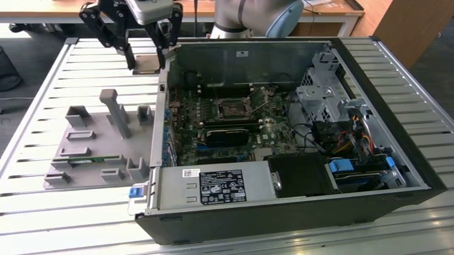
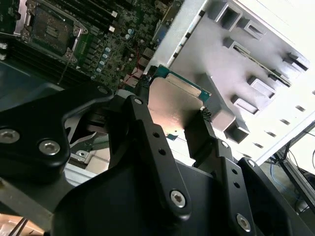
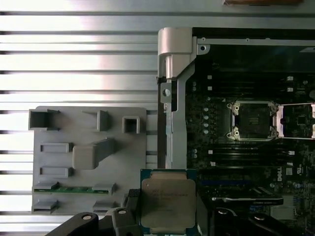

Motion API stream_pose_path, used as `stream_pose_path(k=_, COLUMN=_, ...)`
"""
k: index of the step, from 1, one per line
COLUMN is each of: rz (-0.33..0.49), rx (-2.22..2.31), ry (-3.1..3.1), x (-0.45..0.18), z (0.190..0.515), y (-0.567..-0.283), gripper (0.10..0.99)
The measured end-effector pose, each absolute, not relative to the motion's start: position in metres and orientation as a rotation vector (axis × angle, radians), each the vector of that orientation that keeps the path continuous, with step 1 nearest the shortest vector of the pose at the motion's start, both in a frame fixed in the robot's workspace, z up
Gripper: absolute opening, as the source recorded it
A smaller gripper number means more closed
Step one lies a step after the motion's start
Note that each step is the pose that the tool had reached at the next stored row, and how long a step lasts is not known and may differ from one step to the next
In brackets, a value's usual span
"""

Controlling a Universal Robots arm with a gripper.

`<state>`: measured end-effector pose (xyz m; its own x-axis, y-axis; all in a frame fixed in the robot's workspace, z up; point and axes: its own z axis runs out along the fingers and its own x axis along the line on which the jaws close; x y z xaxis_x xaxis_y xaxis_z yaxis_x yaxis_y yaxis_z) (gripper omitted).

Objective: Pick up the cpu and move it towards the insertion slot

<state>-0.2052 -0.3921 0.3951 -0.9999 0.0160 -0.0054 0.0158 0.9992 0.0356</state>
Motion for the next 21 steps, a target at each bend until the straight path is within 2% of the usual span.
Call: stream_pose_path(k=21, rz=0.056, rx=0.025, ry=3.135, x=-0.176, z=0.395, y=-0.390, gripper=0.537)
